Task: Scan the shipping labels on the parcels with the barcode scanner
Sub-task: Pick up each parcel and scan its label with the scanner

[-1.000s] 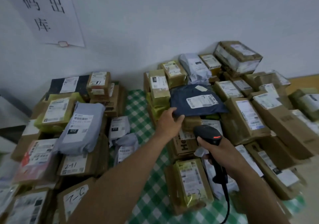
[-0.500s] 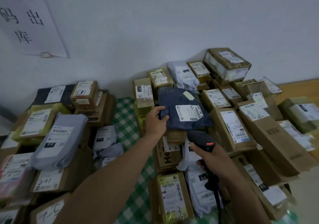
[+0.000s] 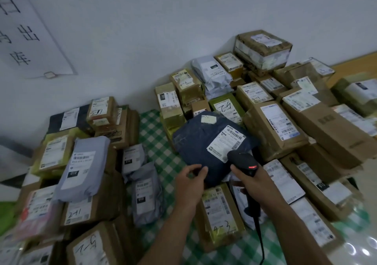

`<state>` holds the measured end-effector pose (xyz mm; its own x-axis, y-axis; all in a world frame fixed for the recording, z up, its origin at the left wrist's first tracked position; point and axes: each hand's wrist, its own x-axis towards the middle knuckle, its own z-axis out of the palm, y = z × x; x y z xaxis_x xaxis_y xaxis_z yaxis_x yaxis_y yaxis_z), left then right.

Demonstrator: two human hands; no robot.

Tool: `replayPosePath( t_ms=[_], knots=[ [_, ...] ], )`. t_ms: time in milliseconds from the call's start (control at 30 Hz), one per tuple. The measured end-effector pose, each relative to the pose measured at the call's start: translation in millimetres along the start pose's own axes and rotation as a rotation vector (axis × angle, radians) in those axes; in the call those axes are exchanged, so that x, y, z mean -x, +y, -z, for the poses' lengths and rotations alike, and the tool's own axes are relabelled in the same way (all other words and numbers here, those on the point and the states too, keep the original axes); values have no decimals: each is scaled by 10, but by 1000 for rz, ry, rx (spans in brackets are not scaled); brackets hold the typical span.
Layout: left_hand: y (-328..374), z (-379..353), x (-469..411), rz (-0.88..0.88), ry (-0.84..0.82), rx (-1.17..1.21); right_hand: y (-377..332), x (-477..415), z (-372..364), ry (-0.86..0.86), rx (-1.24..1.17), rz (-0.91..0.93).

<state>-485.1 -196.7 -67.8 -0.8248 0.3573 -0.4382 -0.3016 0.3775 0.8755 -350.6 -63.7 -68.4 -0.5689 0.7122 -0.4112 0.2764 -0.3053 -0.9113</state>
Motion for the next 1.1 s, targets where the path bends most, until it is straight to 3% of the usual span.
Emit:
replayPosePath(
  t_ms=[167,233,367,533,633,733,867,1100],
  knots=[
    [341,153,-440,-273,51,-509,109,-71,-66,80,-148,7],
    [560,146,-724,-339,-19,-574,90,-105,-50,73,-175,16],
    [809,82,-1112,-232,-249,-427,63,-113,-29,61,-190,4],
    [780,189,-1391,-126,-300,-558,19,-94,-13,95,-146,23],
    [709,331,-1273,-185,-344,-524,-52,-58,28,134,-96,59],
    [637,532,-1011,-249,-287,-438,-139,7,57,117,-75,84],
    [469,769,-696,-210,-224,-98,-304,135,41,68,-39,126],
    [332,873,-345,-335,39,29,-631,369,-109,65,116,266]
  ],
)
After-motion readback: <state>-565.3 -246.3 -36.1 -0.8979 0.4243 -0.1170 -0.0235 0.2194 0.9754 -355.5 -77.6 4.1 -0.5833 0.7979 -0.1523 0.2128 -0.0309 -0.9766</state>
